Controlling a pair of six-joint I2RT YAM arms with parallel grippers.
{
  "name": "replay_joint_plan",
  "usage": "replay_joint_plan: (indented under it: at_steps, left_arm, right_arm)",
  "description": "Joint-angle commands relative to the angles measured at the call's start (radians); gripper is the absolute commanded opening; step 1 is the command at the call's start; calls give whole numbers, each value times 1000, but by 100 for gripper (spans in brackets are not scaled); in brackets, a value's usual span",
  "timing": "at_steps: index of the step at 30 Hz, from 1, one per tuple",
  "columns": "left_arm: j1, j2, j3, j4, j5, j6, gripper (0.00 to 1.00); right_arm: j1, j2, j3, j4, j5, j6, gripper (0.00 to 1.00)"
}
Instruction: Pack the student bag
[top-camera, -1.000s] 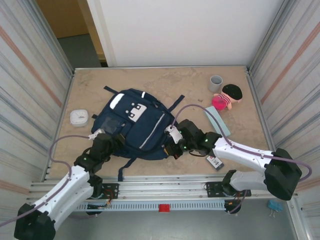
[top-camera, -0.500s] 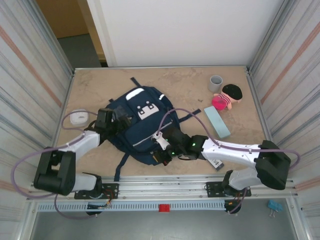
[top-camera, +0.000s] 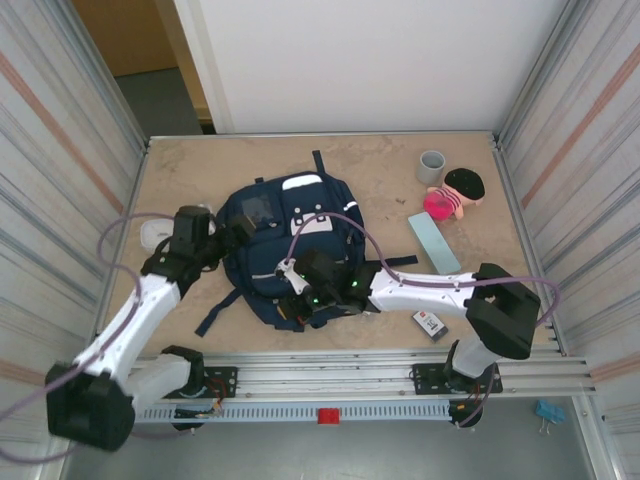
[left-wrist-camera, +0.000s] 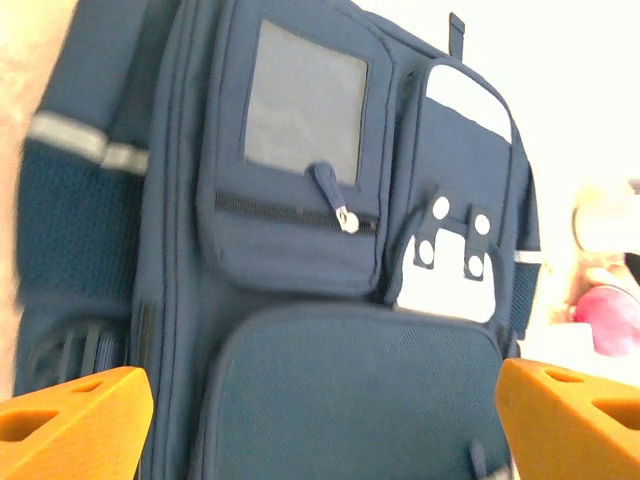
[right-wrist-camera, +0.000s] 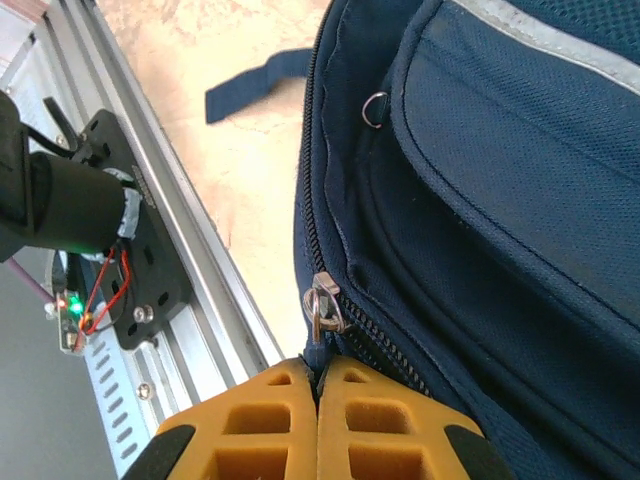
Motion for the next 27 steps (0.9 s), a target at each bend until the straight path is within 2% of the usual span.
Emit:
replay_joint_plan:
  at_steps: [1,6,12,19,27]
  left_arm:
    - [-12,-123,-21,-288,-116,-122,89]
    - [-14,-272,-48,-477,-145,-273,88]
    - [-14,-312,-60,-636,-122,-418,88]
    - [-14,-344,-51,-699,-75,-479,88]
    - [-15,-407,-89,-655,20,-514,87]
  right_arm:
    - [-5,27,55,57,-18,33,0]
    - [-14,54,62,58,-27,47,0]
    - [-29,79,62,102,-57,74,0]
    - [-37,83,58,113,-62,83,0]
    - [-37,87,52,126,-73,92,0]
